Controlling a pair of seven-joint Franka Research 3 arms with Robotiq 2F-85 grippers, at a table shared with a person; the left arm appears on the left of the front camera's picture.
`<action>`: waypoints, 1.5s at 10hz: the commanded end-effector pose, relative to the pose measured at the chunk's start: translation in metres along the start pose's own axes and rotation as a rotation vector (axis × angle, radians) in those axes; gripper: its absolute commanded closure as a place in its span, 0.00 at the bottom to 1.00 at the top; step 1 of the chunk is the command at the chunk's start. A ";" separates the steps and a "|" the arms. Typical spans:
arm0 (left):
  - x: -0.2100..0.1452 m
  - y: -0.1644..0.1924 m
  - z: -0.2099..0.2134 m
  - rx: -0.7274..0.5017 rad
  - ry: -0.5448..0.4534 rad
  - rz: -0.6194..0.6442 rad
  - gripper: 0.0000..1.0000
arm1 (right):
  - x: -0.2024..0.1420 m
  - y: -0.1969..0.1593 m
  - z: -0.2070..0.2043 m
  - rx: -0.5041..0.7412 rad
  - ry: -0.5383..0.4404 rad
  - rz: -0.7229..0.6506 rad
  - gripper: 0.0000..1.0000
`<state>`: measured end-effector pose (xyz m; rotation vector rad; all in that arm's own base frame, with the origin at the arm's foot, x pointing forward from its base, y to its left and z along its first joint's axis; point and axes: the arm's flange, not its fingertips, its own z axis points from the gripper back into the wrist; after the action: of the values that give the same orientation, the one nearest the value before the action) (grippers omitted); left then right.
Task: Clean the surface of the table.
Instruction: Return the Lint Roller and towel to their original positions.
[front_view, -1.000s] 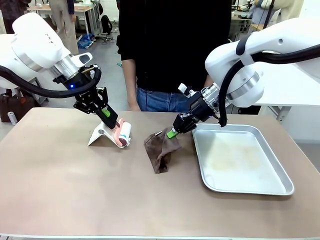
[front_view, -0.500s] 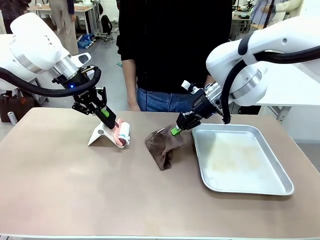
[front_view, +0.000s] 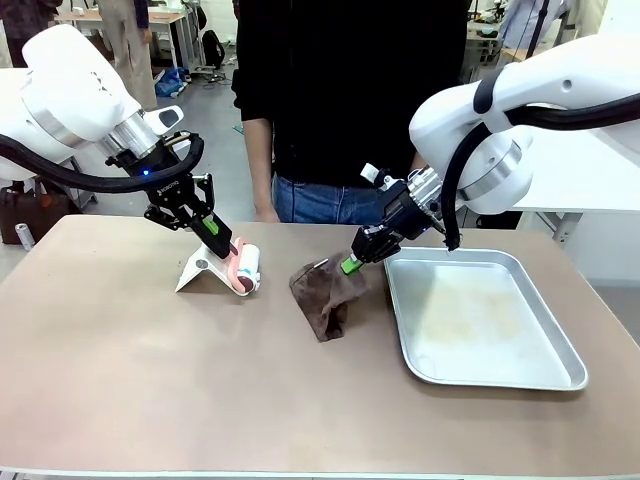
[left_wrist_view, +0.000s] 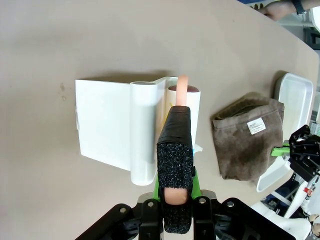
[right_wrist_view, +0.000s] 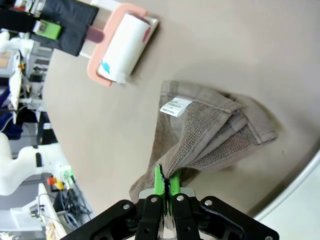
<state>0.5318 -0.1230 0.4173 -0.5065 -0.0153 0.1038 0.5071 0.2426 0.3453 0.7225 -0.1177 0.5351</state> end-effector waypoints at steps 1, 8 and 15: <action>-0.003 0.014 -0.014 0.065 0.009 0.021 0.78 | -0.002 0.004 0.003 -0.066 0.012 -0.028 0.96; -0.001 0.019 -0.009 0.048 0.011 0.021 0.00 | -0.003 0.006 0.005 -0.062 0.029 -0.025 0.00; -0.024 0.038 0.049 -0.004 -0.028 -0.073 0.00 | -0.007 0.034 0.045 -0.256 -0.010 -0.001 0.00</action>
<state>0.5188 -0.0816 0.4347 -0.4813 -0.0398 0.0681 0.5012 0.2344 0.3793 0.5788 -0.1616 0.5395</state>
